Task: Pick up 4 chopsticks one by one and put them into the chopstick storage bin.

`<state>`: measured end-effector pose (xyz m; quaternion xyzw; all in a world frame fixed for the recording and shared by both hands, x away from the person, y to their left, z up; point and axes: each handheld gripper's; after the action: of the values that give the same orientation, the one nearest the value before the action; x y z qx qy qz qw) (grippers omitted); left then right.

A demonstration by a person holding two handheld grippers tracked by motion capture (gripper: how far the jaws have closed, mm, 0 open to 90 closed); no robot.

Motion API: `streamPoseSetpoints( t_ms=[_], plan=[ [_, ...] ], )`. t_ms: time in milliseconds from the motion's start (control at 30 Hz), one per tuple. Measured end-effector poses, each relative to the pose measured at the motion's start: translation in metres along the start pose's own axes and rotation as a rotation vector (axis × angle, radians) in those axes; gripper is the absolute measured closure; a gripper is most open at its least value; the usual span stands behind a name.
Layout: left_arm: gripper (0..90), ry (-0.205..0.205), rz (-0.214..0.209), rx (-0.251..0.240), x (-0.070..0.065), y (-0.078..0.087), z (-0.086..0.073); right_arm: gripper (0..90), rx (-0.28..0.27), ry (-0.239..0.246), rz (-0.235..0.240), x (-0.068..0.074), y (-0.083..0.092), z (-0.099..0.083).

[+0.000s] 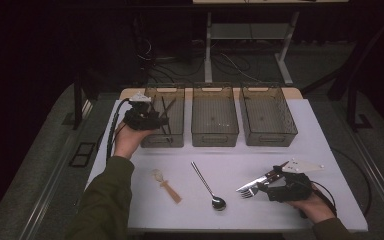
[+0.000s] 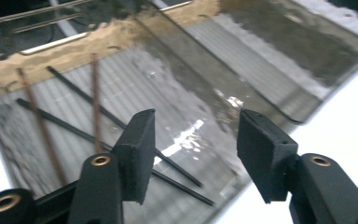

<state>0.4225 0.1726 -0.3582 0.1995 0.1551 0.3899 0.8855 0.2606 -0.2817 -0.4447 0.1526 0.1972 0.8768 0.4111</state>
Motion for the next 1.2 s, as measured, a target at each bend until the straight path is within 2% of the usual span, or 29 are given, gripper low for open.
streamPoseSetpoints(
  t_ms=[133, 433, 567, 1000, 1200],
  plan=[
    [40.6, -0.03, -0.036, 0.011, -0.014, 0.009, -0.005, 12.3, 0.001, -0.002, -0.002, 0.0, 0.0, 0.0],
    [34.2, -0.04, -0.082, 0.016, -0.041, 0.026, -0.025, 12.3, 0.002, -0.002, -0.003, 0.0, -0.001, 0.0],
    [33.0, -0.036, -0.095, -0.002, -0.049, 0.034, -0.038, 12.2, 0.005, -0.001, -0.001, 0.0, 0.0, 0.0],
    [31.4, -0.052, -0.079, 0.005, -0.061, 0.056, -0.072, 12.2, 0.001, 0.006, -0.003, 0.001, 0.0, 0.0],
    [30.7, -0.039, -0.068, 0.003, -0.061, 0.064, -0.085, 12.3, 0.001, 0.008, -0.005, 0.001, 0.0, 0.0]
  ],
)
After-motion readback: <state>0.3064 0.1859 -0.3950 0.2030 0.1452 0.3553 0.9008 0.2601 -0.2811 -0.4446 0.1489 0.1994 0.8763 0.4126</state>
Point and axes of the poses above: each handheld gripper's, and its own axes: y roughly backward along the jaws, z roughly out of its top, x roughly to its left, and after that the axes turned 9 degrees about -x, right-handed
